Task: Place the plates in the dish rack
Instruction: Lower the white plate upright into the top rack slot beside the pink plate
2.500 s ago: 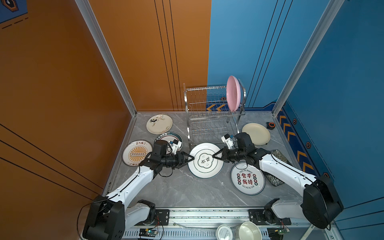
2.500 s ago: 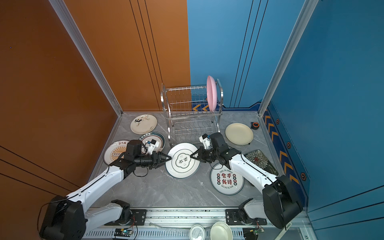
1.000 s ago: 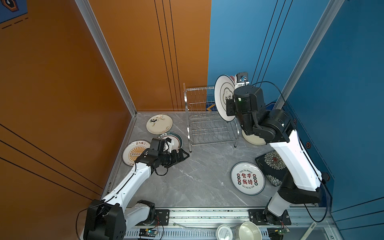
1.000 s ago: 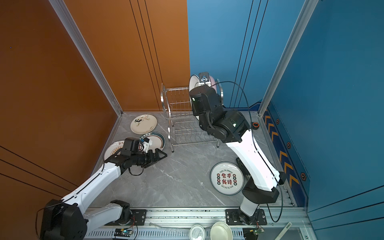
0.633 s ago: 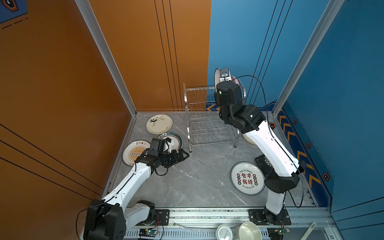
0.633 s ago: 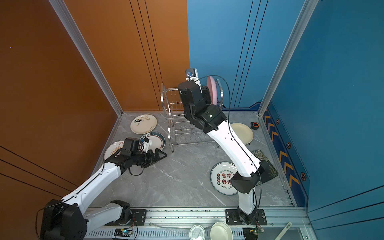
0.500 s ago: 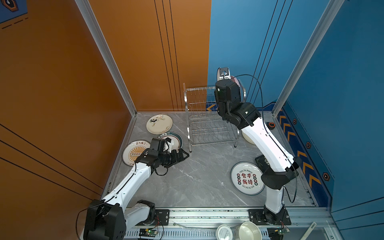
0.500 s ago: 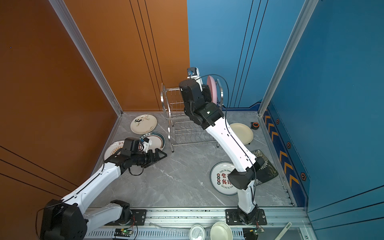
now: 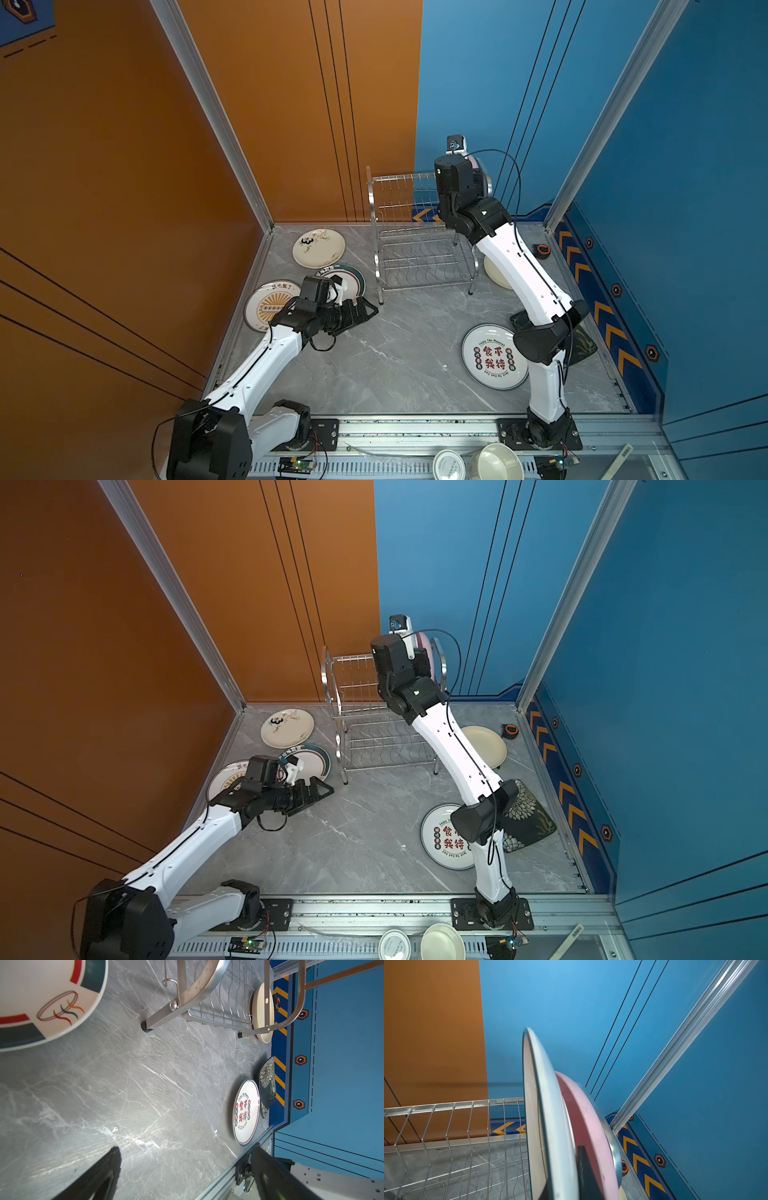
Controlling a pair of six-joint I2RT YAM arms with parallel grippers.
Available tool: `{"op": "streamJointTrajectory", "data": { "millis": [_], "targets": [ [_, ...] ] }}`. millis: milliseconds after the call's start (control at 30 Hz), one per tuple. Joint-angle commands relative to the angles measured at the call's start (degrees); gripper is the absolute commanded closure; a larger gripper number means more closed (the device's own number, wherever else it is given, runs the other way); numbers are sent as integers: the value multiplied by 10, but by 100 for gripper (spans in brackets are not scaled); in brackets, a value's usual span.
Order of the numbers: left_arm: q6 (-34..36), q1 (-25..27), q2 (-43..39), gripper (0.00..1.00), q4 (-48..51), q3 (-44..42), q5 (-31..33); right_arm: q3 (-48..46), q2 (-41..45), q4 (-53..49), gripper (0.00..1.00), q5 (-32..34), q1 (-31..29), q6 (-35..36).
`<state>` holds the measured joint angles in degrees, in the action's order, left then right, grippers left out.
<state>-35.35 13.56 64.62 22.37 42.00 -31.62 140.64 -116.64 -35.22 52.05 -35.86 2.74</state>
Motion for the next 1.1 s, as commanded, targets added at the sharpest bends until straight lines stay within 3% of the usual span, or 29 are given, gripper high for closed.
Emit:
{"op": "streamJointTrajectory", "data": {
  "millis": [0,1067],
  "targets": [
    [6,2,-10,2,12,-10,11,22,-2,27,100,-9,2,-16],
    [3,0,-24,2,12,-23,17,-18,-10,-1,100,2,12,-49]
  ]
}}
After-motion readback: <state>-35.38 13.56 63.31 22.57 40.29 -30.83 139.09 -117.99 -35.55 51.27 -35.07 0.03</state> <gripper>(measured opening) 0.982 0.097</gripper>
